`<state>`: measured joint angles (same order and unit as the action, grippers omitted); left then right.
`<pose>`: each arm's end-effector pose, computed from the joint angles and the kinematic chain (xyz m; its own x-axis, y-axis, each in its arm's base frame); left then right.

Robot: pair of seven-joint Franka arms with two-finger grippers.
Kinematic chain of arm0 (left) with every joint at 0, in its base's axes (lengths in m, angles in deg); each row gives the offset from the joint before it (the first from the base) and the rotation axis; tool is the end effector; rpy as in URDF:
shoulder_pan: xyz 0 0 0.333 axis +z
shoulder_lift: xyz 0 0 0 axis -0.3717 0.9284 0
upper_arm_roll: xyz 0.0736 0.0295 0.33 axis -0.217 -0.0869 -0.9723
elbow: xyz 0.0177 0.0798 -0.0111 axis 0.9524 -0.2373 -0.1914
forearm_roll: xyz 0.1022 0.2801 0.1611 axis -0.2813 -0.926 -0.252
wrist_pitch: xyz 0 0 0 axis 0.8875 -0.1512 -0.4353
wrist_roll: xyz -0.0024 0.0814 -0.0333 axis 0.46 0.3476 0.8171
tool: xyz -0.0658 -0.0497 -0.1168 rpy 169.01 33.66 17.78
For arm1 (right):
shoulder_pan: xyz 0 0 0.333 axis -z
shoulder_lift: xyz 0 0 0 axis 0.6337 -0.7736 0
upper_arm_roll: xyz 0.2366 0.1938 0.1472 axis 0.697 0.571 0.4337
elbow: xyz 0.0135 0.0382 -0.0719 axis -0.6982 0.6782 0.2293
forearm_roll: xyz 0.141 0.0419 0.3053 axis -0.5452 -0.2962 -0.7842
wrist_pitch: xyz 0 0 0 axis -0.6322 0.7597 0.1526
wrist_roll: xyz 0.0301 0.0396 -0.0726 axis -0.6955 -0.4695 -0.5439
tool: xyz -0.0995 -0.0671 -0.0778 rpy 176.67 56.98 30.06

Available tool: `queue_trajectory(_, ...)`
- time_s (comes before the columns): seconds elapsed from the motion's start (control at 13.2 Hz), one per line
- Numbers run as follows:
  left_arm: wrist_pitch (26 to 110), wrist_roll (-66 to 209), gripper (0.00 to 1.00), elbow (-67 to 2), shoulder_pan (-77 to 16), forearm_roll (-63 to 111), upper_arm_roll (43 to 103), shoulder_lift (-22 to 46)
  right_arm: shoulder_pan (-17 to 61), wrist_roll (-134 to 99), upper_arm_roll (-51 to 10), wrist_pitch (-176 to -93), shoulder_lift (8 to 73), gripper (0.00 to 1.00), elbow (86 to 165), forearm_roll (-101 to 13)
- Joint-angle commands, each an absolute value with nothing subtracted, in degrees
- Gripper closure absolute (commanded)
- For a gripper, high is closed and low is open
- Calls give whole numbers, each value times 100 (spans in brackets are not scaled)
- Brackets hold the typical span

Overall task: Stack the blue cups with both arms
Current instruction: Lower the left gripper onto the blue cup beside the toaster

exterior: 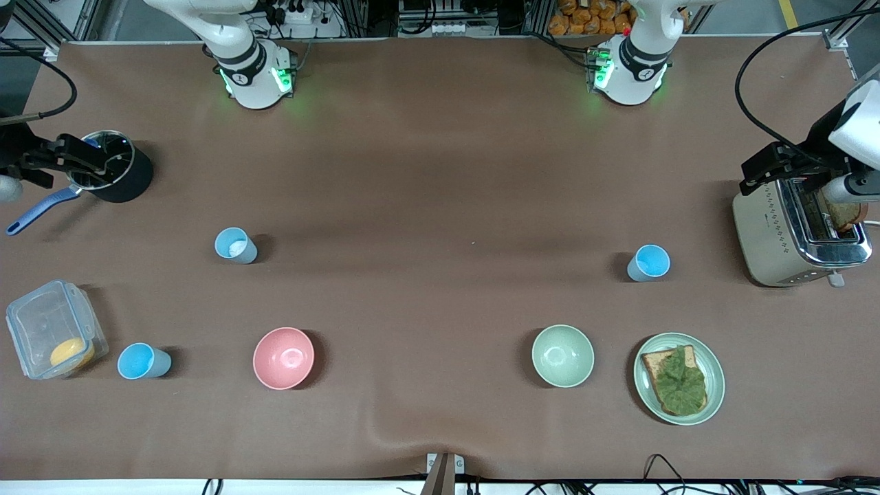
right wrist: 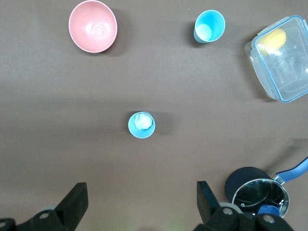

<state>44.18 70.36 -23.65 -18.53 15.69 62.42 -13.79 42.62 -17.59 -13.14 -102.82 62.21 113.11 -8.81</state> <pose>0.5030 -0.0379 0.6125 0.9989 0.0211 0.0422 0.0207 -0.9997 0.0098 0.4974 -0.0114 0.6141 0.9956 0.0596 -0.0721 0.0575 -0.9979 -0.0310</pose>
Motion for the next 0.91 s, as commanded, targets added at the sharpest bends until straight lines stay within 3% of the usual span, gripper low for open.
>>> queue_trajectory(0.0,4451,6773,0,-2449,-1813,1507,6251,-1492,4363,-1773,-1193,-10165,6210,0,11185,-780)
queue_trajectory(0.45,4608,6658,0,-2694,-1742,1524,6242,-1097,4354,-1773,-1193,-10156,6210,0,11185,-780)
queue_trajectory(0.83,6706,6649,0,-4617,-1487,1454,6304,-1167,4372,-1782,-1193,-10121,6218,0,11185,-780)
